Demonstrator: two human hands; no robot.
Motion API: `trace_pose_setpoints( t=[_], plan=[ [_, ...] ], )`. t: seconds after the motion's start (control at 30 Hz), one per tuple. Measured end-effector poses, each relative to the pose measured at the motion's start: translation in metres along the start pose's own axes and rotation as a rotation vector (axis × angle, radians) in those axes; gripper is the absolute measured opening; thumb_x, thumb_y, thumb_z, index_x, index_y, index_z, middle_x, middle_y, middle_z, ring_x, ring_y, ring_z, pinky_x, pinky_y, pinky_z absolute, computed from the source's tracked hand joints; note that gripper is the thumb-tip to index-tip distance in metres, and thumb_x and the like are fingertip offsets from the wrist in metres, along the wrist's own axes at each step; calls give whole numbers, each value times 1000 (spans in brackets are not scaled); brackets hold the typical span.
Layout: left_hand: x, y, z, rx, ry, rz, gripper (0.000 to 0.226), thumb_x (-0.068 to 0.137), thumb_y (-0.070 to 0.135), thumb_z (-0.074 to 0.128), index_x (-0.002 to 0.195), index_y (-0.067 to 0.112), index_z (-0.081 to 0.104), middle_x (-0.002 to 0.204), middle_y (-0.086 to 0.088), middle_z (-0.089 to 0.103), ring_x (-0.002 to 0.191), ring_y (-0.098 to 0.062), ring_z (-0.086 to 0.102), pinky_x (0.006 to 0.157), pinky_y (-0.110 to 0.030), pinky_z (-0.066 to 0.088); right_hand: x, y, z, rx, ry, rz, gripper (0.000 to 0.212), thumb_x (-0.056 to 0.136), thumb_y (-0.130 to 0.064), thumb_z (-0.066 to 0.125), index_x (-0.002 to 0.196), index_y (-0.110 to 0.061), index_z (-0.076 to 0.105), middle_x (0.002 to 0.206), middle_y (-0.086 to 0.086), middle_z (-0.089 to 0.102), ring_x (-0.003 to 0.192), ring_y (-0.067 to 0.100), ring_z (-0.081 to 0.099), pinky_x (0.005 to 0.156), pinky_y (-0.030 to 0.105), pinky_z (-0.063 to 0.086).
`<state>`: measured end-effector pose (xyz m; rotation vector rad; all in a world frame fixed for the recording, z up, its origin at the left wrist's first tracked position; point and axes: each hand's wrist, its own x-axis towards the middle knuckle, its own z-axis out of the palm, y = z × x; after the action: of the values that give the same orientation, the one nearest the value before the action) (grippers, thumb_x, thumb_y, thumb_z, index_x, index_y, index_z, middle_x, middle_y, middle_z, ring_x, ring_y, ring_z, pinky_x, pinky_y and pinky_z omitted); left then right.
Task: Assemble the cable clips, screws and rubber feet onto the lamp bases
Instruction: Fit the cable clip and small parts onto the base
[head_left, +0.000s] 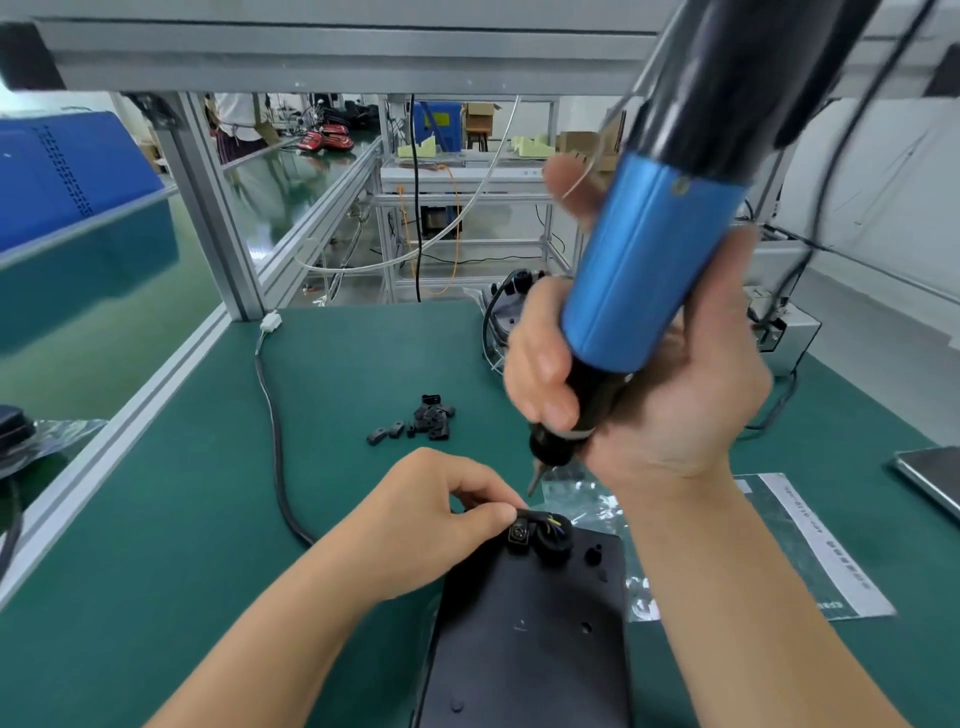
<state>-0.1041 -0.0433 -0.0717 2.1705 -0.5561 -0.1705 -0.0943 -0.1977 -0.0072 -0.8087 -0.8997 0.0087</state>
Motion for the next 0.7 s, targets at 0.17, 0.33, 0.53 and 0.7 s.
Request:
trace_pose_setpoints(
  t=[0.17,0.33,0.53,0.7],
  plan=[
    [-14,-12,-16,23,-17,-20,21,87,20,67,96,37,73,86,21,68,65,10,57,66,-4,40,-13,-13,-26,-245,459,-1,51,97,-53,27,91,-16,61,61,13,54,41,20,42,47,26,35],
    [-22,-14,-12,129,16,40,19,78,33,76,94,42,70,93,24,64,75,10,58,70,-7,40,-34,-28,-67,-406,843,291,50,91,-65,45,92,-17,58,64,9,59,47,19,47,43,24,43],
    [-25,-13,-10,241,82,96,18,81,32,75,93,44,70,93,27,64,94,2,58,84,-17,42,-57,-46,-103,-526,1103,416,51,91,-67,44,102,-19,57,56,4,63,40,14,52,39,23,46],
    [-31,-10,-9,311,129,84,17,80,27,76,85,40,67,90,26,65,89,2,58,76,-13,42,-67,-57,-122,-600,1249,421,50,92,-67,39,100,-21,57,55,3,64,42,14,55,42,25,48]
  ],
)
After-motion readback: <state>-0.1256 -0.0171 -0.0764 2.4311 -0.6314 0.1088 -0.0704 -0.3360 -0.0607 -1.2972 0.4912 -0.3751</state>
